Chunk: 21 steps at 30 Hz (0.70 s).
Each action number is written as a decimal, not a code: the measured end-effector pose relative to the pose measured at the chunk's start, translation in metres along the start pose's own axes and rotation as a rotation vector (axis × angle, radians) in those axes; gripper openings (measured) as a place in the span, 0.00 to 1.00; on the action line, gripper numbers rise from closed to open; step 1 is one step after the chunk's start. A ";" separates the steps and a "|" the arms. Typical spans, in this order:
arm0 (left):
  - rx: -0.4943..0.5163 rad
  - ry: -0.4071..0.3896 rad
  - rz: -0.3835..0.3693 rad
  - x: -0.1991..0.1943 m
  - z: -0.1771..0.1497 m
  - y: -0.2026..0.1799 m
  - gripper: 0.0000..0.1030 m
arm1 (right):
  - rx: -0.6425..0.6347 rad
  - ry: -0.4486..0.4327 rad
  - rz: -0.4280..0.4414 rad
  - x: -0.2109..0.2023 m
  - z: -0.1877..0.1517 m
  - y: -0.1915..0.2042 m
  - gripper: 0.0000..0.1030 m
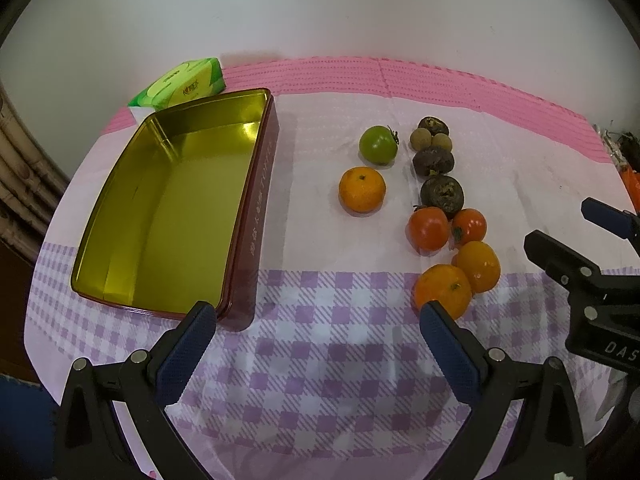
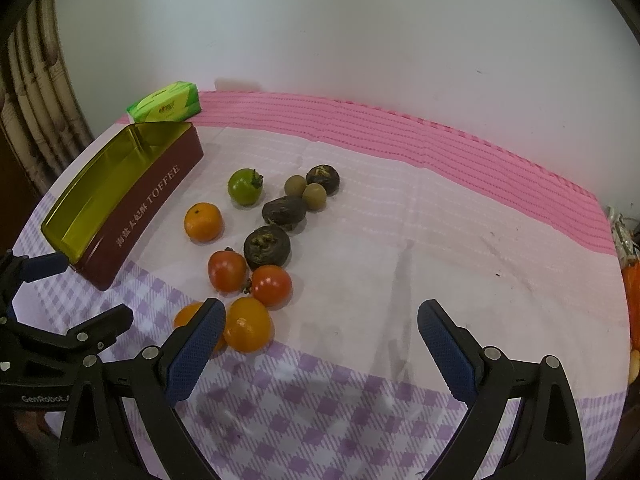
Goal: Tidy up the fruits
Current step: 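Move the left gripper toward the mandarin oranges beside the tomatoes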
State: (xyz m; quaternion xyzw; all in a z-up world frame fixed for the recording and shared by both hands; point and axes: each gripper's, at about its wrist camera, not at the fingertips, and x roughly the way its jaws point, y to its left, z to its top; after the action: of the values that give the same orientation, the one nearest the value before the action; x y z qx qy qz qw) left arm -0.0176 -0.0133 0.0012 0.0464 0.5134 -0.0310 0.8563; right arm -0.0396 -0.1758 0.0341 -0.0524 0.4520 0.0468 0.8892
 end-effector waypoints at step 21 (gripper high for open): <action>0.078 0.034 -0.042 0.009 -0.008 -0.023 0.96 | 0.062 0.073 -0.010 0.022 -0.014 -0.027 0.94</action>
State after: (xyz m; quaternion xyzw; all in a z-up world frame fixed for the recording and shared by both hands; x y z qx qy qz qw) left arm -0.0231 -0.0356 -0.0114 0.0695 0.5270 -0.0685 0.8443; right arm -0.0342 -0.2032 0.0096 -0.0289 0.4852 0.0266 0.8735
